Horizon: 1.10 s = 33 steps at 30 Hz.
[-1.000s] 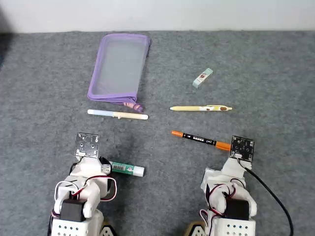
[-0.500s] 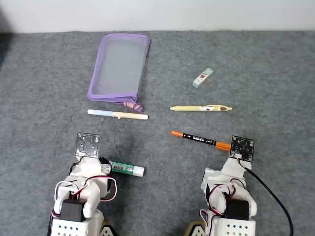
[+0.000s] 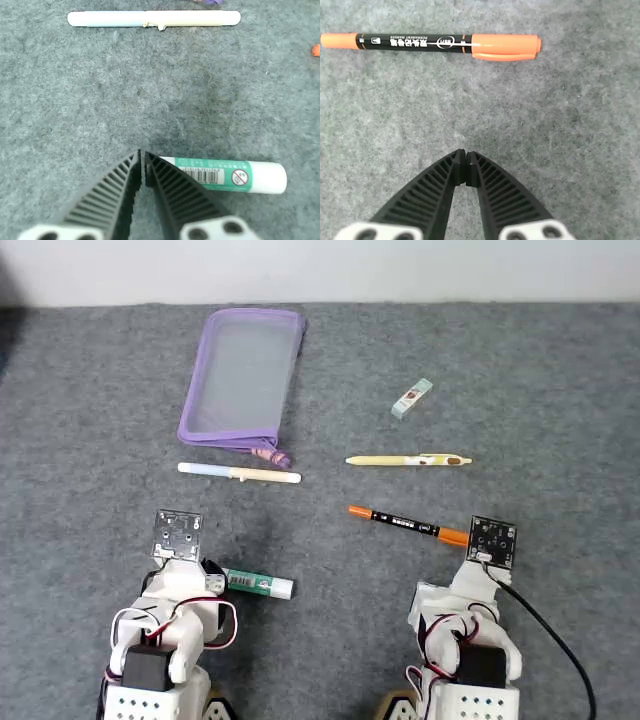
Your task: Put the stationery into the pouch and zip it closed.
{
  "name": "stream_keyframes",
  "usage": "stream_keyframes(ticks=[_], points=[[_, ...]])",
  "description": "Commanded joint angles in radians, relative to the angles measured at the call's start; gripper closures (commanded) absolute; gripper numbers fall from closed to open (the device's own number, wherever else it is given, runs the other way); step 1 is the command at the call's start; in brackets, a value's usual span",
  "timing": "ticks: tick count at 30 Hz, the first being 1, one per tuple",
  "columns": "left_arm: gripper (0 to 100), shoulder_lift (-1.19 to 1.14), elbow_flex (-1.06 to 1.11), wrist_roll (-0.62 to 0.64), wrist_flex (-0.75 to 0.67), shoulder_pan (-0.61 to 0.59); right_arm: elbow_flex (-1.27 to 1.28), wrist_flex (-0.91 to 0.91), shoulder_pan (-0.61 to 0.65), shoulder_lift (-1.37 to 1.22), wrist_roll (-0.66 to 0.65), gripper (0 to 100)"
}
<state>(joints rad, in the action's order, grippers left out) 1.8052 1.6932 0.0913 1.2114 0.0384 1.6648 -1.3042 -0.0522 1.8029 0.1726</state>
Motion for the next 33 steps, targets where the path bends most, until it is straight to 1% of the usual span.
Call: stream_keyframes(ticks=[1,13,19,26,33], points=[[99,0.009,-0.010,0.008,0.009,-0.005,0.018,-0.002,0.008,0.012,0.009,98.9],[99,0.009,-0.010,0.008,0.009,-0.005,0.018,-0.002,0.153,0.012,0.008,98.7],[99,0.009,-0.010,0.008,0.009,-0.005,0.018,-0.002,0.249,0.012,0.009,98.7],[99,0.009,-0.010,0.008,0.009,-0.005,0.017,-0.001,0.262,0.010,0.006,98.7],[99,0.009,-0.010,0.008,0.009,-0.005,-0.017,0.124,0.259,0.008,0.006,98.9]])
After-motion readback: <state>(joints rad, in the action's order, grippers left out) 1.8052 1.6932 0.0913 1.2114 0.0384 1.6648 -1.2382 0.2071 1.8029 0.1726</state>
